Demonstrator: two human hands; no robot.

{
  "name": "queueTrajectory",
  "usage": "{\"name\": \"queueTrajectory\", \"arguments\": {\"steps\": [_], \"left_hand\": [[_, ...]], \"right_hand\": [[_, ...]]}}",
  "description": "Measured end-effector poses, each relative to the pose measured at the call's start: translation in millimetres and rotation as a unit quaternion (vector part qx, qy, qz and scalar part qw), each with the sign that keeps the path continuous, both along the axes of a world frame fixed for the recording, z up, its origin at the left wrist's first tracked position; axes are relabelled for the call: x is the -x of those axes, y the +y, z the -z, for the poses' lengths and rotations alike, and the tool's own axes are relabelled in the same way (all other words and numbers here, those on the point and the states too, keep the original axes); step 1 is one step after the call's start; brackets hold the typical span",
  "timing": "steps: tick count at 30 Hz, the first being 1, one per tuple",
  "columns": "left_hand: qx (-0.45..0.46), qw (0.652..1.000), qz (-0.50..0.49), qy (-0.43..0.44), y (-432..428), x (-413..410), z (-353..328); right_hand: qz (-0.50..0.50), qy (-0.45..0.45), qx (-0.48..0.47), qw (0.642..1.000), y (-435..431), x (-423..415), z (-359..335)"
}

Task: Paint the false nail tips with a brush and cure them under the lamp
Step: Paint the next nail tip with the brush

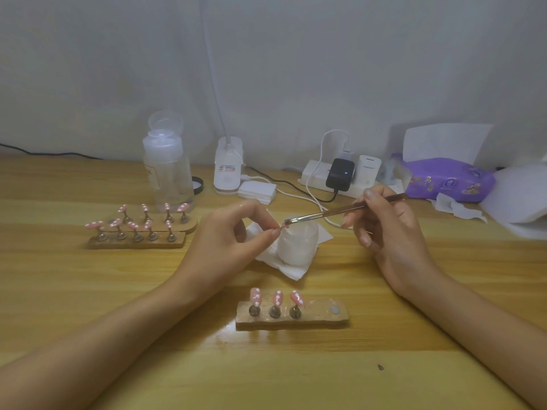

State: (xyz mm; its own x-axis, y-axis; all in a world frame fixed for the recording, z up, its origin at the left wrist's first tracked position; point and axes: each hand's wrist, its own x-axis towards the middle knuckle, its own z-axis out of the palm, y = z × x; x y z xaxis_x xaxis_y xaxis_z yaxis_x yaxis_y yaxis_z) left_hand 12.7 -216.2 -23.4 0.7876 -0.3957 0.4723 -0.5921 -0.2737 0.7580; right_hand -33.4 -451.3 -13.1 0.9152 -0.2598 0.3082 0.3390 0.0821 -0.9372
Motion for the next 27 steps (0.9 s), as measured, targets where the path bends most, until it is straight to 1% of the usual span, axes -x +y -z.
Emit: {"name": "queueTrajectory", "arguments": {"steps": [3, 6, 10, 13, 22, 27], "left_hand": [[0.004, 1.0, 0.001, 0.003, 0.2, 0.3, -0.1], [0.003, 1.0, 0.002, 0.0, 0.2, 0.7, -0.2], [0.005, 1.0, 0.005, 0.002, 0.4, 0.5, -0.4], [0.005, 1.0, 0.006, 0.0, 1.1, 0.0, 0.0], [-0.003, 1.0, 0.003, -0.008, 0.3, -0.2, -0.1], [-0.001, 1.0, 0.004, -0.008, 0.4, 0.0, -0.6]], "right_hand": [[0.004, 0.014, 0.017, 1.0, 0.4, -0.1, 0.8], [0.026, 0.03, 0.011, 0.999, -0.6, -0.4, 0.4], [0.022, 0.009, -0.01, 1.0, 0.8, 0.8, -1.5], [0.005, 0.007, 0.013, 1.0, 2.6, 1.8, -1.8], [0.023, 0.024, 0.035, 0.999, 1.6, 1.1, -0.5], [0.078, 0.009, -0.02, 0.997, -1.6, 1.0, -2.4]]}}
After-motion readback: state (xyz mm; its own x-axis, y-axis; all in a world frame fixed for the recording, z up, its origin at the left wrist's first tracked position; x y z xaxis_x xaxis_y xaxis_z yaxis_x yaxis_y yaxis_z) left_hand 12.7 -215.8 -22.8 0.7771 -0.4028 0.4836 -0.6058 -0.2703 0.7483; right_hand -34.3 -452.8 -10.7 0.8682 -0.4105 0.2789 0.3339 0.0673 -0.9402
